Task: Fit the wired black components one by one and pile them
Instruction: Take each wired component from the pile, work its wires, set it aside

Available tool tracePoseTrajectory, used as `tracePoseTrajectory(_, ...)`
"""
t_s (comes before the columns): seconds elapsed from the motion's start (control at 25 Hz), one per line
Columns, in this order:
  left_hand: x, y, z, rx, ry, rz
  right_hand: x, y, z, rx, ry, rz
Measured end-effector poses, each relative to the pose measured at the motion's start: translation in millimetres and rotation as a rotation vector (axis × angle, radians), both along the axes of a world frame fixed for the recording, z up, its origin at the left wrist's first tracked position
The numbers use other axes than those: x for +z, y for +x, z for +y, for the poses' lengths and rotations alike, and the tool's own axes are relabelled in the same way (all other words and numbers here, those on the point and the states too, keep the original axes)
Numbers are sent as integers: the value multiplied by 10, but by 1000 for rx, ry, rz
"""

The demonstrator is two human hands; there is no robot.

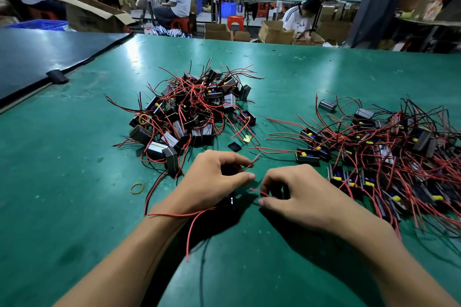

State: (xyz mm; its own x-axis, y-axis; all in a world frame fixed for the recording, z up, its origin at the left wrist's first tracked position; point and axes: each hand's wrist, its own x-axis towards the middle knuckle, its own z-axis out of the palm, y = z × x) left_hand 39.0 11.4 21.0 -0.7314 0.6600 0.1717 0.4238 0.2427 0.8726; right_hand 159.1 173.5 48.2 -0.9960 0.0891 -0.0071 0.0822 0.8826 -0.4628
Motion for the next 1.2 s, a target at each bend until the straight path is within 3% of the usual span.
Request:
tracePoseTrajectory(0.24, -3, 39, 28, 37, 144, -59, -123, -54, 60, -200, -200, 138)
tracePoseTrajectory(0.36, 28, 35, 53, 44, 220, -243, -147, -67, 122, -261, -291, 149)
tracePoseTrajectory(0.52, 78, 53, 69, -11, 326, -501, -167, -73, 160, -268, -565, 148)
tracePoseTrajectory(0.8, 146, 78, 73, -118, 313, -725, -137, -101, 69, -273, -923, 209)
tracePoseTrajectory(1.2, 100, 67, 79, -192, 237, -796, -163, -77, -4, -164, -980, 195)
